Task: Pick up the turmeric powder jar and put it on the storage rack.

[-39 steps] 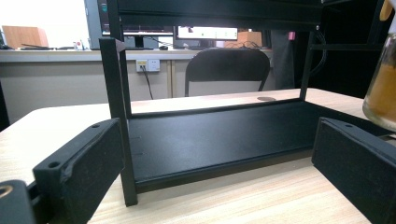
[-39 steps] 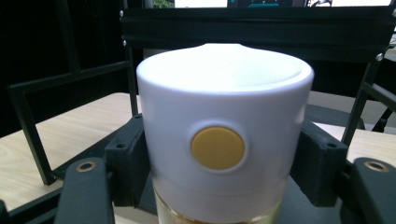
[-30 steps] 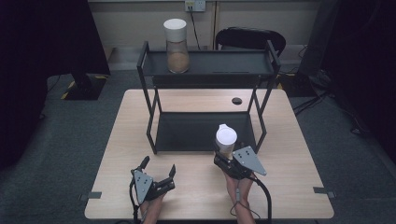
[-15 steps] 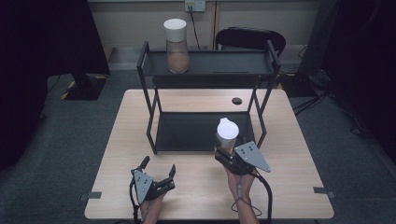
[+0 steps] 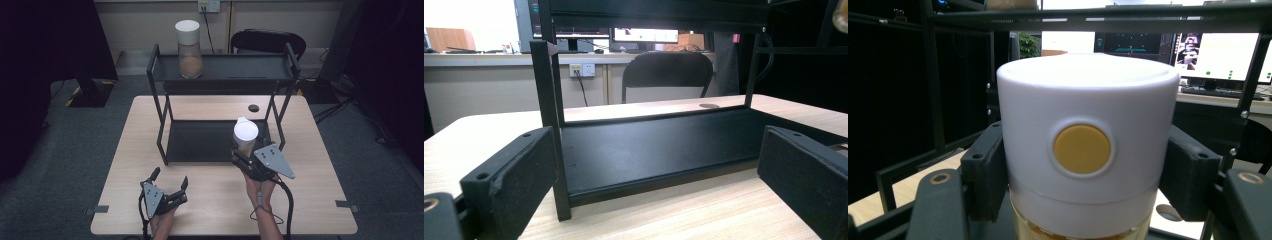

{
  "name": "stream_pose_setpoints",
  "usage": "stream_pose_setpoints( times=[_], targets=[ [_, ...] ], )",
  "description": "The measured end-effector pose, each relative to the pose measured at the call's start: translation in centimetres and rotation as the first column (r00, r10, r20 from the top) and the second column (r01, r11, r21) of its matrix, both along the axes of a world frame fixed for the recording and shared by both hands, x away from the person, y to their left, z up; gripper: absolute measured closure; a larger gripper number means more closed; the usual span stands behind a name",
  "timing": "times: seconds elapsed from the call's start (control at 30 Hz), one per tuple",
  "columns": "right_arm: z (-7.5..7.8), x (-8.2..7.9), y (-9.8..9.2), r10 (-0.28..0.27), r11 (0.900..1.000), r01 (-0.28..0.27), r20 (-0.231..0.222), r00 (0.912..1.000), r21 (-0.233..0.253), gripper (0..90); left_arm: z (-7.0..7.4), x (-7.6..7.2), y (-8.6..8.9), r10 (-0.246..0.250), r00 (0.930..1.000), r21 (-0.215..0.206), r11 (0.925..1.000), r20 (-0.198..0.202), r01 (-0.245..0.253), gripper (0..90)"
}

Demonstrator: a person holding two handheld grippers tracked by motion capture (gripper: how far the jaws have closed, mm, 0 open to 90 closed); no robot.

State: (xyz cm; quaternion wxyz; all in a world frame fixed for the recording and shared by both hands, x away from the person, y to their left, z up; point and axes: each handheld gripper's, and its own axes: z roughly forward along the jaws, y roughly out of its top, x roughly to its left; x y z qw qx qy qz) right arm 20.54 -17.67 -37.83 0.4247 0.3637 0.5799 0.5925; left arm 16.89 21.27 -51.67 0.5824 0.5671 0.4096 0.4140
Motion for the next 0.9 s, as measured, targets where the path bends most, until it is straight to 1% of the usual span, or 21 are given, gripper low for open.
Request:
stream_pose_setpoints(
  times=[0.5,0.6,0.7,0.9],
  targets=[
    [2.2,0.6,-0.3,-0.003,1.0,0.002,0.039,0.9992,0.013,29.6,0.0,0.0,0.0,0.003,1.0,0.0,1.0,0.0,-0.003,2.2],
    [2.8,0.8,-0.3,-0.002,1.0,0.002,0.047,0.9989,0.006,29.6,0.0,0.0,0.0,0.003,1.0,0.0,1.0,0.0,-0.003,2.2],
    [3.5,1.0,-0.1,-0.004,1.0,0.005,0.062,0.9981,-0.017,29.6,0.0,0.0,0.0,0.002,1.0,0.0,1.0,-0.001,-0.002,2.2],
    [4.8,1.5,-0.1,0.009,1.0,-0.009,0.077,0.997,-0.001,29.7,0.0,0.0,0.0,0.003,1.0,0.0,1.0,-0.001,-0.003,2.2]
  ],
)
